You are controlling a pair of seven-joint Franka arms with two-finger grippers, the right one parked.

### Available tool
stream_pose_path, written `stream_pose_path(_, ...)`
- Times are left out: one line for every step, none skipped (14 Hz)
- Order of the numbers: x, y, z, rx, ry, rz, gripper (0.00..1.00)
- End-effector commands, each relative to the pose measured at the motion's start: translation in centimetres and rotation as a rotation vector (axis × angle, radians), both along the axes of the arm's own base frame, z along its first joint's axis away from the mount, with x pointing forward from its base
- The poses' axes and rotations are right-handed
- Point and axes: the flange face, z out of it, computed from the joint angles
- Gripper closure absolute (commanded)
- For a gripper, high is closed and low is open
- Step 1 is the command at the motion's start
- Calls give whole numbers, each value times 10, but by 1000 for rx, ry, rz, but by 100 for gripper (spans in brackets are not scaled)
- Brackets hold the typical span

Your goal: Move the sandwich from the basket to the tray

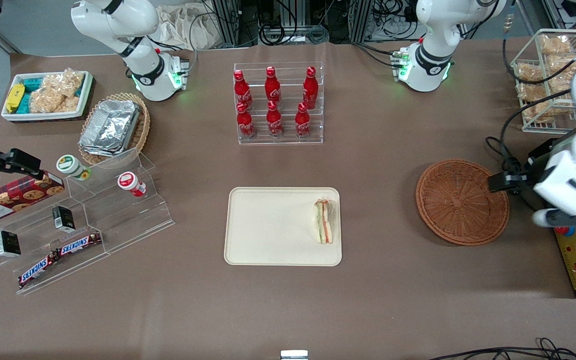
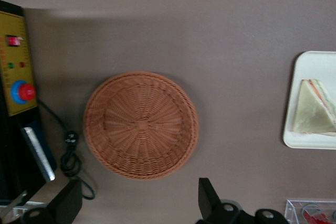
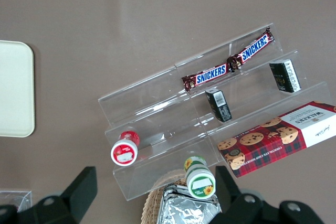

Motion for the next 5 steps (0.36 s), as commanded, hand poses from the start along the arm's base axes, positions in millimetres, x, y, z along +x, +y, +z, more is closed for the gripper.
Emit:
stream_pose_path(-8,3,1,2,1,-1,1)
stream_pose_path(-7,1,1,-8,-1,-2,1)
stream_pose_path(-8,0,1,-11,2,-2,1)
stream_pose_path(-9,0,1,-12,7,0,1)
stream_pose_path(-9,0,-1,-11,14,0,1)
